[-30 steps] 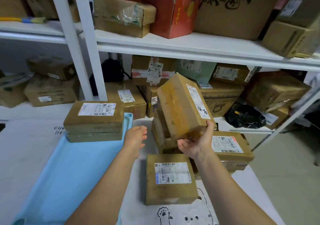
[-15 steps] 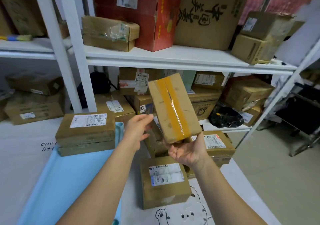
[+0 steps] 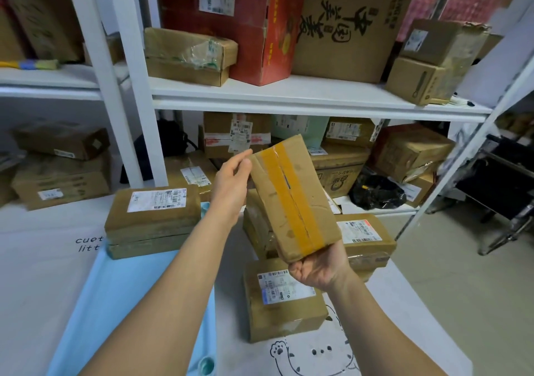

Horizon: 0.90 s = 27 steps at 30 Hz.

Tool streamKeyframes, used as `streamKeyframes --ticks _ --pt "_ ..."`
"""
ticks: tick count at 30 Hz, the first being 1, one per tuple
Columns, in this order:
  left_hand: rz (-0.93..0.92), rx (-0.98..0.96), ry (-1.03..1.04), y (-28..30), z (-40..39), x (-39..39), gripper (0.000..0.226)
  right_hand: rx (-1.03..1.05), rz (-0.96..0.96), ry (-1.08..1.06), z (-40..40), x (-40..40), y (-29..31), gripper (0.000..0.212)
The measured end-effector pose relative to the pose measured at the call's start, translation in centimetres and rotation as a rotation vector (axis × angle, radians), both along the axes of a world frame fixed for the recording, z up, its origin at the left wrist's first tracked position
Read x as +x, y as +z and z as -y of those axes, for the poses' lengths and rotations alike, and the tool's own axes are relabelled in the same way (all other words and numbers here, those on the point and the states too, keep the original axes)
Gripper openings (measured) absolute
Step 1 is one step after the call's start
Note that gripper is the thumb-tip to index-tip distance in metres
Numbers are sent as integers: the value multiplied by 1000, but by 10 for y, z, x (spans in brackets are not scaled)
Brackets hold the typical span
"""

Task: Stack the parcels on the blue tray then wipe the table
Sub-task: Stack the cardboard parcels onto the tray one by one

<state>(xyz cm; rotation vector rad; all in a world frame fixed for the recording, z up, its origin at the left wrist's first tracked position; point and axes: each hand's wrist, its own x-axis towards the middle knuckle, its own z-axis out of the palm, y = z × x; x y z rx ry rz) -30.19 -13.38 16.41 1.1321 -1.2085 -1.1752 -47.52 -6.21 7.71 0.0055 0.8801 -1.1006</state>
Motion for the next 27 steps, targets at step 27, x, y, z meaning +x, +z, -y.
streamKeyframes --ticks 27 --pt "-240 2 -411 -5 -36 35 47 -40 -275 -174 -2 -12 -30 37"
